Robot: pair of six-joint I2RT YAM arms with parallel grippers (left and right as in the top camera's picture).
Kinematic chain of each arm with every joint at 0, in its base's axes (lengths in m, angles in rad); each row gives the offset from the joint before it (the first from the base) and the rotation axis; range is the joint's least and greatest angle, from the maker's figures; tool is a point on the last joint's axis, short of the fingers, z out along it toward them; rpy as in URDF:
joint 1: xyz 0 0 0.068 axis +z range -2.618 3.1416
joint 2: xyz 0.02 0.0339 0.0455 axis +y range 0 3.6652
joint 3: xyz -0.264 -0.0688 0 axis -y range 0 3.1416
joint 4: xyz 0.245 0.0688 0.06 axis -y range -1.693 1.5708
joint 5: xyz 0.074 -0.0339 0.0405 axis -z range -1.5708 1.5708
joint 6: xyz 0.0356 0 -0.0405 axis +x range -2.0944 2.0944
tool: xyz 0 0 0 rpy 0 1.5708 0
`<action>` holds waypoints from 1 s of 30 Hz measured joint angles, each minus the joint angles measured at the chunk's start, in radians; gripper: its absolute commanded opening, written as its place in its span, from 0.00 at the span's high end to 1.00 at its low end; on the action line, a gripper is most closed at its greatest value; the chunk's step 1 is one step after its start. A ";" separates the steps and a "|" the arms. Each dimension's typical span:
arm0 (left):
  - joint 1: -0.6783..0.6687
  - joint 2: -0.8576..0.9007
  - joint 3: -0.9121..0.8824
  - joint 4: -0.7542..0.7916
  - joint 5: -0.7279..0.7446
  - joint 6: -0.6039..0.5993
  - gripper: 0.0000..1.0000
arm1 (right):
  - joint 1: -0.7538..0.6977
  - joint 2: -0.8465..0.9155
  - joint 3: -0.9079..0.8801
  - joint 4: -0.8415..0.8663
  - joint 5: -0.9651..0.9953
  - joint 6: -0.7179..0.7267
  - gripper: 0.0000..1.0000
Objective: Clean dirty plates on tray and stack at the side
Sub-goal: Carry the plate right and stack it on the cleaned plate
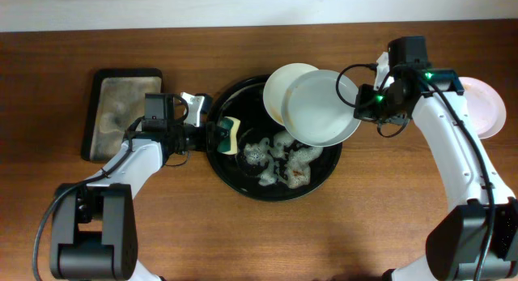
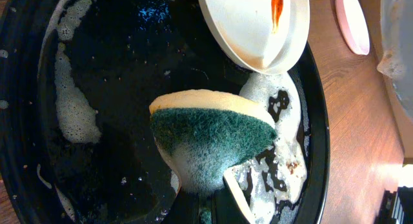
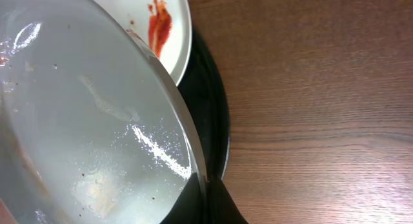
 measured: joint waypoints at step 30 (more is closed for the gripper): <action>0.000 0.000 0.000 0.000 0.000 0.000 1.00 | -0.711 0.203 0.006 0.363 0.160 0.338 0.96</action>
